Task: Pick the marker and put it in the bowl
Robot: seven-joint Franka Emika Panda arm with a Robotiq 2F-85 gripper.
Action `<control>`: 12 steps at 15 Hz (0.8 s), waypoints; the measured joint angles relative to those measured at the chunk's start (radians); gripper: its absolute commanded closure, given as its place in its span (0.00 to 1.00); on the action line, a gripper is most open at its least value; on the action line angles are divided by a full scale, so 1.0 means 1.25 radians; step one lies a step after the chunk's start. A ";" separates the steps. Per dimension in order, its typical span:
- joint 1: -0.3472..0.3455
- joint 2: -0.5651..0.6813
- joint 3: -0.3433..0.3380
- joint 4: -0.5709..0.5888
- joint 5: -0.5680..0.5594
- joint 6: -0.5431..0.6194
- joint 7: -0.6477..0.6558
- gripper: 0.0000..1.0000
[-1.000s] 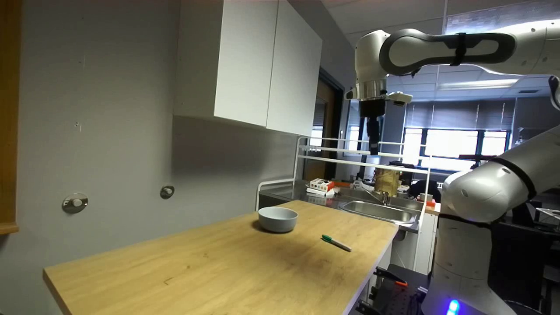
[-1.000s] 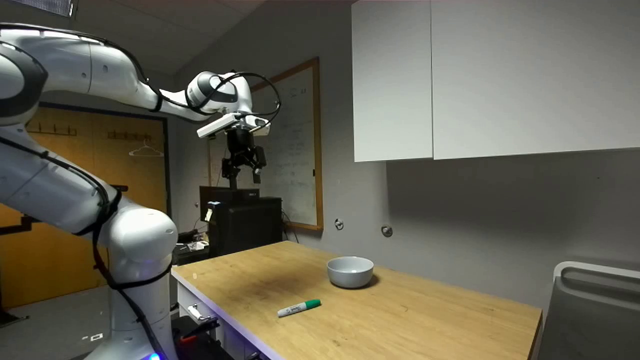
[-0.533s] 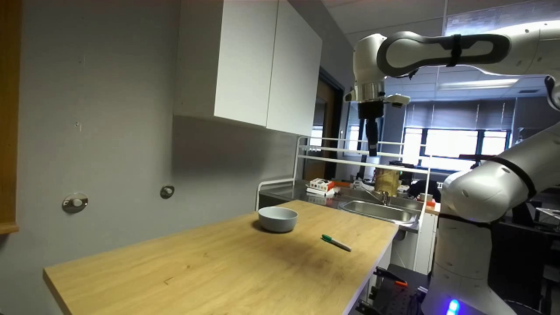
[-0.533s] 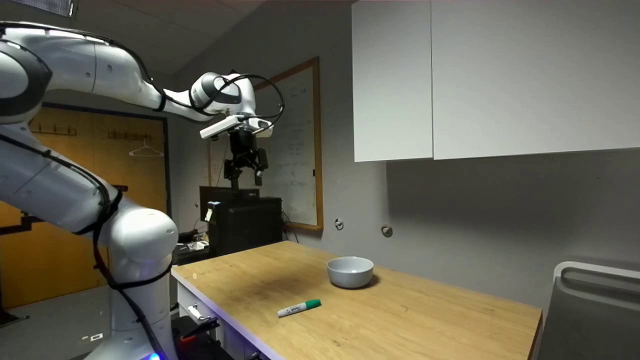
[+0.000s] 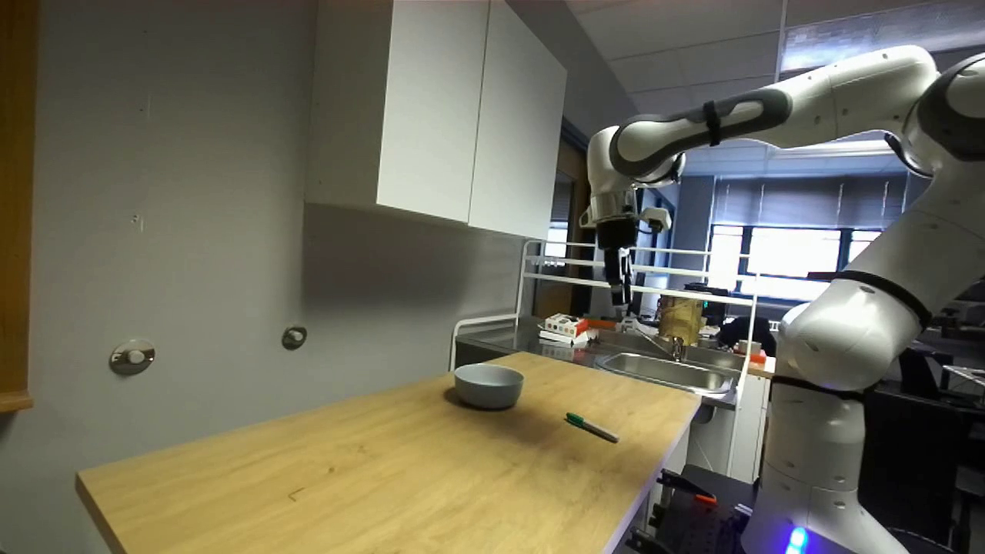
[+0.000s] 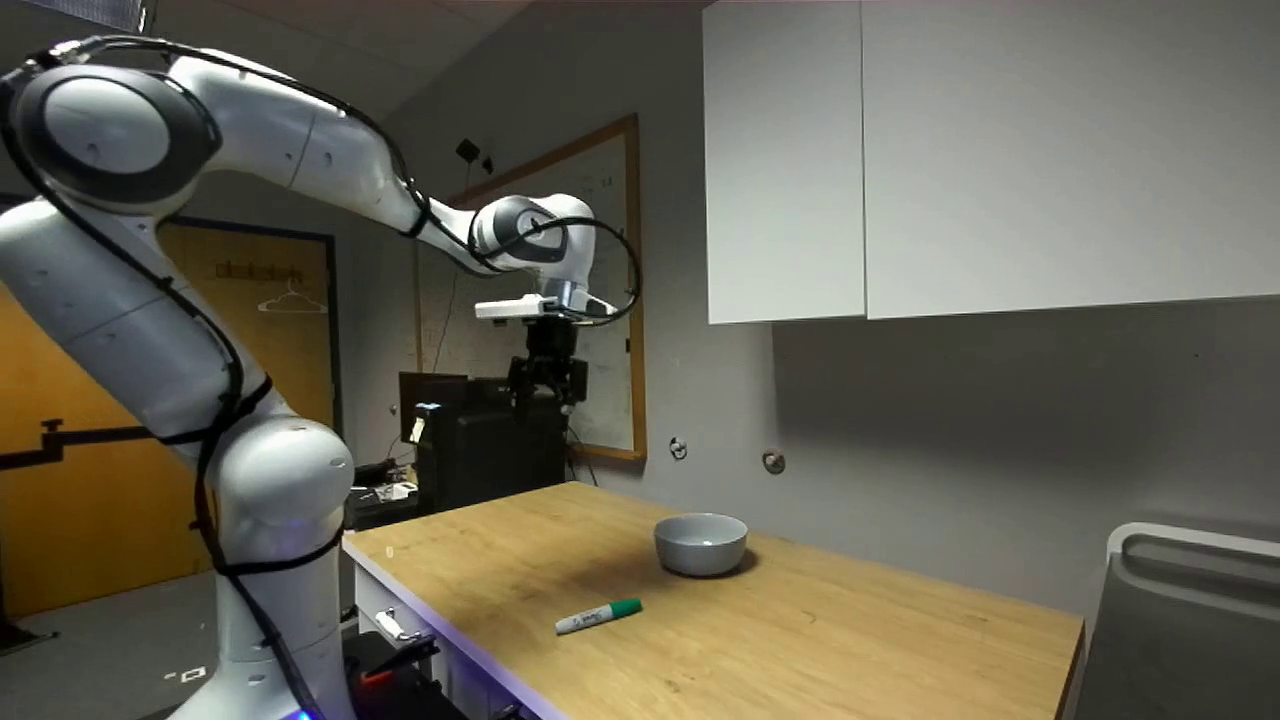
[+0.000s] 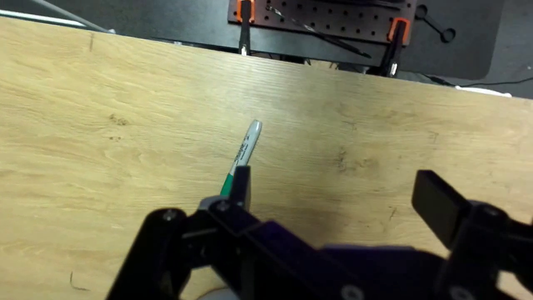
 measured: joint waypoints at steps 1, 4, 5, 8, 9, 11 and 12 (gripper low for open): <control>-0.008 0.033 -0.010 0.004 0.026 0.020 0.011 0.00; -0.038 0.135 -0.029 0.022 0.109 0.069 0.039 0.00; -0.047 0.168 -0.033 0.028 0.136 0.081 0.048 0.00; -0.074 0.265 -0.040 0.049 0.193 0.115 0.062 0.00; -0.082 0.297 -0.041 0.057 0.205 0.128 0.070 0.00; -0.098 0.355 -0.041 0.071 0.220 0.155 0.090 0.00; -0.106 0.379 -0.042 0.075 0.224 0.170 0.101 0.00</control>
